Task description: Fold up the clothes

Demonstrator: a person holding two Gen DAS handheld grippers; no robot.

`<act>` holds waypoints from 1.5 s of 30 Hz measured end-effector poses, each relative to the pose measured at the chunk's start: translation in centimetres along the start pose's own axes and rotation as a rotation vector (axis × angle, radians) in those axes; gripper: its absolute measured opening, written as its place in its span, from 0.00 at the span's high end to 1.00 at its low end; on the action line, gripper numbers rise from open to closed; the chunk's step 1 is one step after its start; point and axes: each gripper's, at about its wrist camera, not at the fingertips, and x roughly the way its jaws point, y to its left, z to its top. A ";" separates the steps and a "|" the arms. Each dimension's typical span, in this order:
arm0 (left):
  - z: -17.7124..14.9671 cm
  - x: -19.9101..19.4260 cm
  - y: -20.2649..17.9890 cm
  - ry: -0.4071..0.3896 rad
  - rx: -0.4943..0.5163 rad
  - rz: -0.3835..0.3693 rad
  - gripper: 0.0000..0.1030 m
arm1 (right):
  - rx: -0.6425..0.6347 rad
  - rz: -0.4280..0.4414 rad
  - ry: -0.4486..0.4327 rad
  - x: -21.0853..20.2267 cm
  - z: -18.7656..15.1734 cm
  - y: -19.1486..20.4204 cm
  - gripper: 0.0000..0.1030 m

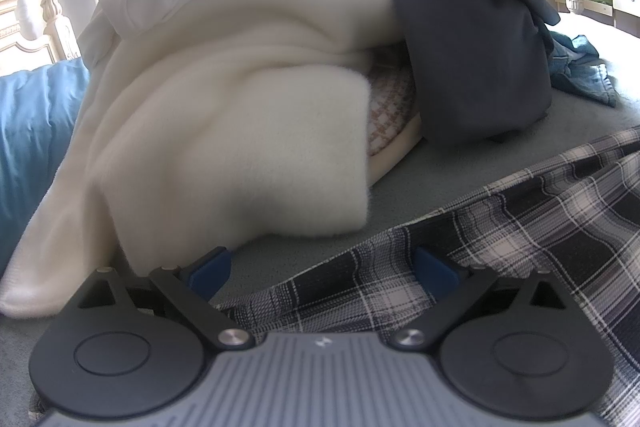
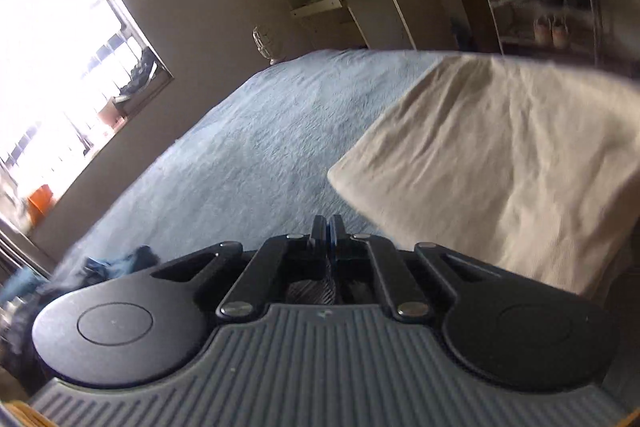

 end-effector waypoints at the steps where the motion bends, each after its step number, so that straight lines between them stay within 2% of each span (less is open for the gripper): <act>1: 0.0 0.0 0.0 0.000 0.000 0.000 0.04 | -0.030 -0.013 -0.004 0.5 0.3 0.2 1.00; 5: 0.0 0.1 0.0 -0.001 0.004 0.004 0.04 | -0.174 -0.105 0.019 2.5 1.4 1.4 0.97; 8: 0.0 0.0 -0.1 -0.001 0.004 0.005 0.04 | -0.294 -0.096 0.079 3.2 1.1 2.9 0.97; 11: -0.1 0.0 -0.2 -0.001 0.002 0.006 0.03 | -0.336 -0.086 0.152 3.4 0.4 4.1 0.94; 12: -0.1 0.1 -0.2 -0.001 0.001 0.007 0.03 | -0.318 -0.112 0.179 3.8 0.2 3.9 0.89; 14: -0.1 0.1 -0.2 -0.001 0.001 0.006 0.03 | -0.280 -0.164 0.233 4.6 -0.3 3.3 0.66; 17: -0.1 0.2 -0.1 0.000 0.000 0.004 0.03 | -0.218 -0.237 0.310 6.3 -1.2 1.9 0.61; 19: -0.1 0.2 -0.1 0.000 0.000 0.003 0.03 | -0.211 -0.265 0.320 7.1 -1.7 1.6 0.60; 22: -0.1 0.2 0.0 0.000 0.000 0.004 0.03 | -0.208 -0.302 0.336 8.6 -1.9 1.5 0.53; 28: 0.0 0.1 0.1 -0.001 -0.004 0.001 0.03 | -0.185 -0.322 0.377 10.6 -2.4 1.6 0.39; 30: -0.1 0.1 0.1 -0.003 -0.005 0.002 0.03 | -0.205 -0.320 0.386 10.8 -2.7 1.9 0.37; 31: -0.1 0.1 0.1 -0.004 -0.005 0.002 0.03 | -0.222 -0.314 0.390 10.8 -2.9 2.2 0.41; 33: -0.1 0.1 0.1 -0.005 -0.005 0.004 0.02 | -0.250 -0.294 0.384 10.4 -3.0 2.8 0.62; 34: -0.1 0.2 0.1 -0.006 -0.005 0.005 0.02 | -0.263 -0.281 0.376 10.2 -3.0 3.1 0.88; 35: -0.1 0.3 0.0 -0.006 -0.004 0.007 0.02 | -0.275 -0.268 0.369 10.0 -3.0 3.4 0.93; 41: -0.1 0.2 -0.3 -0.013 0.012 0.022 0.01 | -0.498 -0.239 0.204 9.5 -2.0 7.5 0.94; 45: 0.0 0.3 -0.4 -0.015 0.022 0.027 0.01 | -0.543 -0.255 0.177 11.3 -0.9 8.3 0.94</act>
